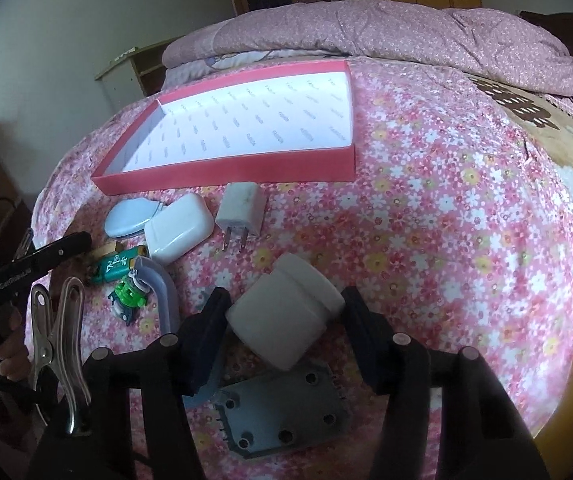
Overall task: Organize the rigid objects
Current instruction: 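Close left tool on the tan disc while right tool grasps the white jar, then carry both into the pink tray, releasing the tan disc and white jar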
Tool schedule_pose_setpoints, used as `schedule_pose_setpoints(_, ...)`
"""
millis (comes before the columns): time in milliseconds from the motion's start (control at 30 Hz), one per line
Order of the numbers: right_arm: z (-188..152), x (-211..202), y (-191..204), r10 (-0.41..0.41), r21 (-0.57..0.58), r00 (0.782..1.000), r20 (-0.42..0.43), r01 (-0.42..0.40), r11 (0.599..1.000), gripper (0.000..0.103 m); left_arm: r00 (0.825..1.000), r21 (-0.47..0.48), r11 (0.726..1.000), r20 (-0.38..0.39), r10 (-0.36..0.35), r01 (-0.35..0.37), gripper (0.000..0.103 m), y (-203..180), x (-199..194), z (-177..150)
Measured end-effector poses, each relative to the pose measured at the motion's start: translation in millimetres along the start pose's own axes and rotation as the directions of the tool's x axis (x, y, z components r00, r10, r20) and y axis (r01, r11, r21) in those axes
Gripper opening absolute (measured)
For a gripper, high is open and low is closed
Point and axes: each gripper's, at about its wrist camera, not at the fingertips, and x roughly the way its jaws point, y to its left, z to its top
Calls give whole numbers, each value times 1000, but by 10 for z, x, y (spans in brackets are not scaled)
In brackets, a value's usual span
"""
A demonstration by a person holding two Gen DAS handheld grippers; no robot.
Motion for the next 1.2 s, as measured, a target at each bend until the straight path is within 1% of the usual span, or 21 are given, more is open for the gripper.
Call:
schedule_pose_setpoints(267,91,-94,60,4,-18,999,37,-4,1000,58,999,48,999,31,-9,7,33,-117,-77,172)
schedule_pose_setpoints(400,196,-113,79,2,-29,999,53,-1,1000,58,999,53,998,35,-24,22,33,-177,-53,363)
schedule_pose_setpoints(500,306,-129,92,3,-30,997,71,-1,1000,58,998,83,996,64,-10,5,33,-250,-27,493)
schedule_pose_setpoints(567,379,-131,90,9,-17,997,76,-8,1000,58,997,90,996,70,-12,6,33,-288,26,583)
schedule_pose_setpoints(633,477,-133,94,17,-6,996,90,-16,1000,58,998,86,996,67,-20,14,33,-313,89,654)
schedule_pose_setpoints(733,619,-112,130,6,-16,994,110,-4,1000,58,997,85,996,69,-20,14,33,-337,195,751)
schedule_pose_setpoints(867,783,-21,142,-4,-4,994,110,5,1000,58,998,82,997,61,-16,11,33,-340,349,822)
schedule_pose_setpoints(967,885,73,151,-19,5,994,108,18,1000,58,999,77,997,47,0,-4,33,-318,476,848)
schedule_pose_setpoints(1200,951,274,73,-51,18,995,87,50,999,58,999,80,996,12,33,-34,33,-243,704,827)
